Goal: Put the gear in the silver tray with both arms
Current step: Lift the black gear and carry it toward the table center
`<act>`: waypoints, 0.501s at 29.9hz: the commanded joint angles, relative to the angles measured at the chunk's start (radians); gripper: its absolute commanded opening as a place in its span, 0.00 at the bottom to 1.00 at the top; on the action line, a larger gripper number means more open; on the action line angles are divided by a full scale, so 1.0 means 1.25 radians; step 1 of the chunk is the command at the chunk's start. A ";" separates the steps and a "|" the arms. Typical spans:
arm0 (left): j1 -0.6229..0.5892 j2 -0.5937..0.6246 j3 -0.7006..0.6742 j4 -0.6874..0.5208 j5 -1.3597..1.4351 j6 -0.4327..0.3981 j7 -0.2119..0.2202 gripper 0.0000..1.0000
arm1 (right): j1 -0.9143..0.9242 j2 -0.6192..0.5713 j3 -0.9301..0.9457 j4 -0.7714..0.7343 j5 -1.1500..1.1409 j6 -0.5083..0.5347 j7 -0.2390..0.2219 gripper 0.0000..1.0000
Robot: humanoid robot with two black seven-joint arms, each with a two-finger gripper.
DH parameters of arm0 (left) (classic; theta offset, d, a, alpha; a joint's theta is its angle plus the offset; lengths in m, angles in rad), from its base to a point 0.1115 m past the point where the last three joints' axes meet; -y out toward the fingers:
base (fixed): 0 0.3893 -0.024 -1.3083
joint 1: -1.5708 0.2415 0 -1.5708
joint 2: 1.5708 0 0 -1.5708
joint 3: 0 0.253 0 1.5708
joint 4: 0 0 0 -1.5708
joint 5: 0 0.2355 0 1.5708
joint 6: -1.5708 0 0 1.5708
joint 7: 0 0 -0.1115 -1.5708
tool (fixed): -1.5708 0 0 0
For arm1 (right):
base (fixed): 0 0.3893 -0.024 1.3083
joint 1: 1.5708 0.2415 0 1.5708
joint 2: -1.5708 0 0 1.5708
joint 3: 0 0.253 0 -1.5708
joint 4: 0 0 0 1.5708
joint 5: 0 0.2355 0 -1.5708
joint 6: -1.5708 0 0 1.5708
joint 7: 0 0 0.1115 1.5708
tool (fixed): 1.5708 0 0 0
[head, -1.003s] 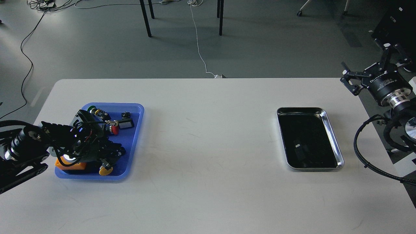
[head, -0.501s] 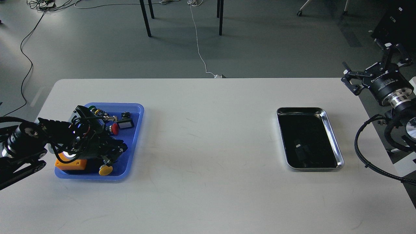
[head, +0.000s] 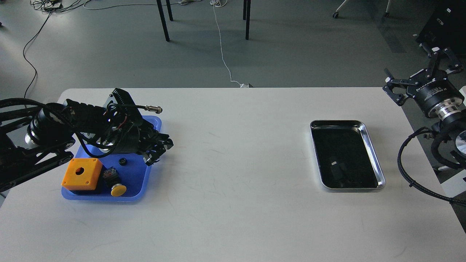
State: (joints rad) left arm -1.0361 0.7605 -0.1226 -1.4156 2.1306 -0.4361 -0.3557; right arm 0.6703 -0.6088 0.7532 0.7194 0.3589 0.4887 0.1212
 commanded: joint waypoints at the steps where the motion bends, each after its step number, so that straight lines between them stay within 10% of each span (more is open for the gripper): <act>1: -0.035 -0.093 0.004 -0.003 0.001 -0.042 0.005 0.13 | -0.001 -0.011 0.000 0.001 0.000 0.000 0.000 1.00; 15: -0.023 -0.344 0.016 0.164 0.006 -0.042 0.040 0.13 | -0.002 -0.022 0.002 0.002 0.000 0.000 0.001 1.00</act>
State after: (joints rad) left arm -1.0678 0.3799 -0.1102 -1.2398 2.1357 -0.4888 -0.3068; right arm 0.6673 -0.6374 0.7554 0.7213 0.3589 0.4887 0.1227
